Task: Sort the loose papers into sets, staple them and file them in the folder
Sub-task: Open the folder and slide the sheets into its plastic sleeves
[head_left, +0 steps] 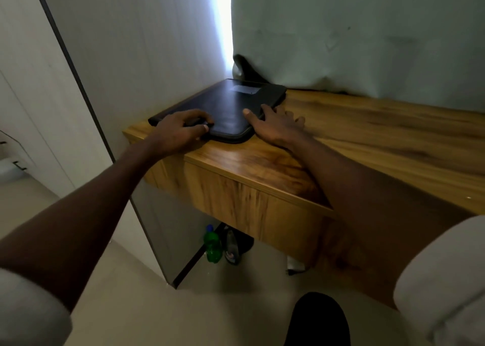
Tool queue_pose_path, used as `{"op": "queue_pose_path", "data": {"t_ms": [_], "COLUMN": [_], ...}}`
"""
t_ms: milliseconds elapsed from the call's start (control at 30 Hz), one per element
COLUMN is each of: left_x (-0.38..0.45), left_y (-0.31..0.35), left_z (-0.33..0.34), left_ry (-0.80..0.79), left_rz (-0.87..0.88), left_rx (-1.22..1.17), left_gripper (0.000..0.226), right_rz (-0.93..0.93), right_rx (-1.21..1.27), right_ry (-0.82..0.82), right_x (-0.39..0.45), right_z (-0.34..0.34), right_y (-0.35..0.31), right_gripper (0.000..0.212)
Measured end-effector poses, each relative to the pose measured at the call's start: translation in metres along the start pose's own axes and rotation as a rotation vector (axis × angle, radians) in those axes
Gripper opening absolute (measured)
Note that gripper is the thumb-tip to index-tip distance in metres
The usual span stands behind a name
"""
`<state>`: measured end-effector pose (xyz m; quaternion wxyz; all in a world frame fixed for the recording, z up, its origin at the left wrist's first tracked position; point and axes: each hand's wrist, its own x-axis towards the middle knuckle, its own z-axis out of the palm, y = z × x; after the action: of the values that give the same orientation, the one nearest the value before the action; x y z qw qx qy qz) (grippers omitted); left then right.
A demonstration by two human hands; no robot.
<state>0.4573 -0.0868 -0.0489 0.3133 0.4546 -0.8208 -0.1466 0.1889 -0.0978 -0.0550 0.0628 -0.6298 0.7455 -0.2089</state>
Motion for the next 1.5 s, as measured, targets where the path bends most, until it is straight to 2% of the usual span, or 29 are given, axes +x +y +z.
{"op": "queue_pose_path", "data": {"t_ms": [67,133,200,333,400,567,667,733,833,933,1167,1300,1400,1500], "left_x": [0.004,0.009,0.018,0.034,0.041,0.05,0.042,0.031,0.03,0.037,0.036,0.04,0.042,0.04], "left_y": [0.017,0.042,0.072,0.139,0.18,0.297,0.351,0.369,0.369,0.362,0.342,0.287,0.232,0.184], "left_z": [0.004,0.015,0.034,0.083,0.12,0.2,0.237,0.258,0.275,0.278,0.261,0.22,0.178,0.141], "left_ry": [0.029,0.078,0.128,0.105,0.086,-0.04,-0.088,-0.133,-0.182,-0.116,0.001,0.085,0.092,0.162], "left_rz": [-0.002,0.046,0.126,0.209,0.275,0.405,0.461,0.455,0.409,0.36,0.353,0.319,0.281,0.215], "left_rx": [0.035,0.119,0.098,0.005,-0.014,-0.051,-0.029,0.016,0.085,0.015,-0.015,0.17,0.34,0.404], "left_gripper": [0.02,0.028,0.035,0.031,0.028,0.046,0.042,0.041,0.046,0.044,0.033,0.033,0.034,0.024], "right_rz": [-0.03,-0.063,-0.081,-0.131,-0.074,0.2,0.376,0.496,0.612,0.657,0.601,0.604,0.582,0.446], "right_rx": [0.254,0.571,0.625,0.377,0.209,-0.158,-0.356,-0.403,-0.358,-0.273,-0.182,-0.047,-0.004,-0.012], "right_ry": [0.117,0.23,0.32,0.393,0.493,0.621,0.629,0.611,0.538,0.485,0.608,0.632,0.641,0.582], "right_x": [-0.008,-0.025,-0.047,-0.101,-0.13,-0.2,-0.235,-0.251,-0.26,-0.261,-0.243,-0.216,-0.186,-0.15], "right_z": [-0.011,-0.024,-0.039,-0.075,-0.106,-0.182,-0.21,-0.221,-0.228,-0.23,-0.231,-0.214,-0.19,-0.157], "right_y": [0.004,0.013,0.03,0.079,0.119,0.226,0.283,0.315,0.353,0.376,0.383,0.357,0.32,0.265], "right_gripper": [0.073,0.038,0.025,0.022,0.021,0.026,0.028,0.03,0.033,0.039,0.017,0.025,0.031,0.024]}}
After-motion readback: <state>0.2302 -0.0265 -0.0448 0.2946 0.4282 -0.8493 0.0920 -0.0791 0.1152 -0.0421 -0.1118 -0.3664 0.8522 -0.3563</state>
